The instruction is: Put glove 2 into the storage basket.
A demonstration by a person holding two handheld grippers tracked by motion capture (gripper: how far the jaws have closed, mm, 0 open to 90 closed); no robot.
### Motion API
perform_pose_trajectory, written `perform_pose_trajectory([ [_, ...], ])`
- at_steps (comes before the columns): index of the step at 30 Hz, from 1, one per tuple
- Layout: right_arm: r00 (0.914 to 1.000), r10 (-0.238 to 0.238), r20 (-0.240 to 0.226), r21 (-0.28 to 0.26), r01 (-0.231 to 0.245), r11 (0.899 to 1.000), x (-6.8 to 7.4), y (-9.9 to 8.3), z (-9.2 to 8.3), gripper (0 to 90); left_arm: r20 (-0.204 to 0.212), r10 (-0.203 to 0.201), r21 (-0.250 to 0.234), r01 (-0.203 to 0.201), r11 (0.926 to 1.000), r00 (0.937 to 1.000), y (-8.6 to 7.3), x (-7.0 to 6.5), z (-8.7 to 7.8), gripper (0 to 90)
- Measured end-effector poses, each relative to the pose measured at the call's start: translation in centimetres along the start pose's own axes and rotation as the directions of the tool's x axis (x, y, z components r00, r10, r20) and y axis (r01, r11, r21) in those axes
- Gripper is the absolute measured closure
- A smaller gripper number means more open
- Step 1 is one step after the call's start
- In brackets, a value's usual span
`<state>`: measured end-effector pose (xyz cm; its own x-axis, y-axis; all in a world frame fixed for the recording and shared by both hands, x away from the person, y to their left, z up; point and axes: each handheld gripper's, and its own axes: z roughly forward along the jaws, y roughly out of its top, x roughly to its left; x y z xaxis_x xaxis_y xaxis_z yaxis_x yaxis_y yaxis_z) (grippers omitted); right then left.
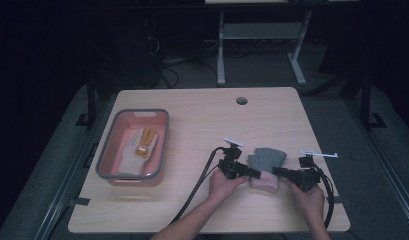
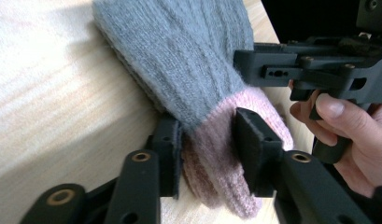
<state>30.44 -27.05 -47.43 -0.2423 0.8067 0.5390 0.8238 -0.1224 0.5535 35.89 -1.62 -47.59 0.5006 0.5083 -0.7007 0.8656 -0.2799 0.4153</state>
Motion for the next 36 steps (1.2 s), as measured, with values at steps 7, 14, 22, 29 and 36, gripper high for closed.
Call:
perform_pose_trajectory([
  [7,0.9998,0.009,-0.017,-0.014,-0.01,1.0,0.0,-0.1,-0.3,76.9,0.018,-0.004,0.002,0.004,1.0,0.9998,0.1,0.1,-0.2,64.9],
  [14,0.9997,0.003,-0.023,-0.016,-0.004,1.0,0.3,-0.2,-0.4,76.9,0.028,0.004,-0.008,-0.003,1.0,0.9996,-0.2,0.2,-0.4,64.9],
  [22,0.9997,-0.002,-0.025,-0.018,0.002,1.0,0.5,-0.3,-0.5,77.1,0.031,0.042,-0.022,-0.042,0.9989,0.9986,-0.1,0.2,-0.6,65.2],
  [29,0.9993,0.0,-0.038,-0.031,-0.001,1.0,0.7,-0.4,-0.8,77.1,0.033,0.056,-0.021,-0.055,0.9983,0.9979,-0.2,0.1,-0.9,65.3],
  [36,0.999,-0.012,-0.043,-0.034,0.011,0.999,1.3,-0.4,-0.8,77.1,0.051,0.055,-0.03,-0.054,0.9981,0.9972,-0.4,0.3,-1.4,65.2],
])
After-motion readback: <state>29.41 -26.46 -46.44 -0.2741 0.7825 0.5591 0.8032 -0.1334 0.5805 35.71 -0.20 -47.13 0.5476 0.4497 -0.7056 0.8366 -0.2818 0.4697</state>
